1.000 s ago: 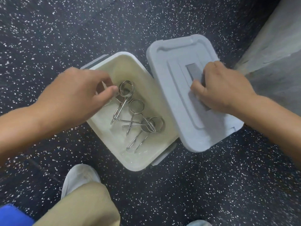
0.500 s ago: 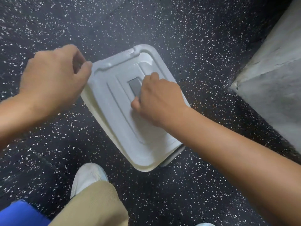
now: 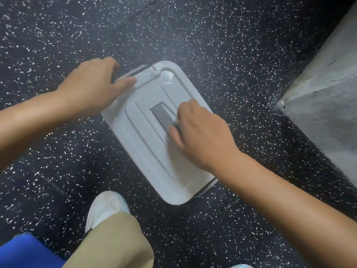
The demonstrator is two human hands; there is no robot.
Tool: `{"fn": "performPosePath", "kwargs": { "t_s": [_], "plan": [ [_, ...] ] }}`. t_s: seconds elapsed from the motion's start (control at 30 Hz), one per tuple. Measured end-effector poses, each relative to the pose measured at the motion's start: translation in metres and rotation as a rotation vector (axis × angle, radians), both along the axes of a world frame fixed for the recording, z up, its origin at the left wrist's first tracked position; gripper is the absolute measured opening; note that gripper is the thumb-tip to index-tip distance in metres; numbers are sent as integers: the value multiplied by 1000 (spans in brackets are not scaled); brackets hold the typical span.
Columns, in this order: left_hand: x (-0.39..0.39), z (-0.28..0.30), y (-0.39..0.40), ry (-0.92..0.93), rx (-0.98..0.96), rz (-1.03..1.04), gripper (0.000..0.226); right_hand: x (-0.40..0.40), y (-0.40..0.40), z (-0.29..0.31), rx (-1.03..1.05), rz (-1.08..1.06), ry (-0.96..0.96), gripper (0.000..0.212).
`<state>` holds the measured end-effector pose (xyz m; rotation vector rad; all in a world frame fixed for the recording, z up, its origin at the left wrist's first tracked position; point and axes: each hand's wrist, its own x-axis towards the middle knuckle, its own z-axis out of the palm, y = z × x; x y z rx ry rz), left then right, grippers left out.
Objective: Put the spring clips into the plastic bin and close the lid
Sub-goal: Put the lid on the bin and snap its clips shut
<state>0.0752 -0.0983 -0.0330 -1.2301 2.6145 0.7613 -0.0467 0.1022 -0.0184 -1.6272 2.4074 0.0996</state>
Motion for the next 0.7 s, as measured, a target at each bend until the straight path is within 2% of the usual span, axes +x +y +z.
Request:
{"fn": "performPosePath", "kwargs": {
  "t_s": [0.1, 0.2, 0.3, 0.37, 0.4, 0.47, 0.6, 0.7],
  "plan": [
    [-2, -1, -5, -29, 74, -11, 77, -15, 31, 3, -165, -239, -109, 39],
    [-5, -2, -8, 4, 108, -32, 62, -23, 65, 6, -177, -617, -275, 59],
    [-12, 0, -8, 65, 92, -34, 40, -26, 87, 4, -71, -1004, -624, 79],
    [-15, 0, -8, 93, 67, -39, 35, -24, 95, 1, -15, -1174, -937, 75],
    [-15, -1, -7, 105, 47, -47, 34, -23, 98, -1, 6, -1202, -1065, 68],
    [-16, -3, -7, 132, -3, -70, 31, -20, 104, -7, 41, -1199, -1179, 59],
    [-17, -6, -4, 165, -82, -68, 25, -22, 104, -8, 105, -1150, -1271, 34],
    [-18, -9, -2, 190, -155, -90, 25, -27, 103, -7, 139, -1107, -1289, 25]
  ]
}}
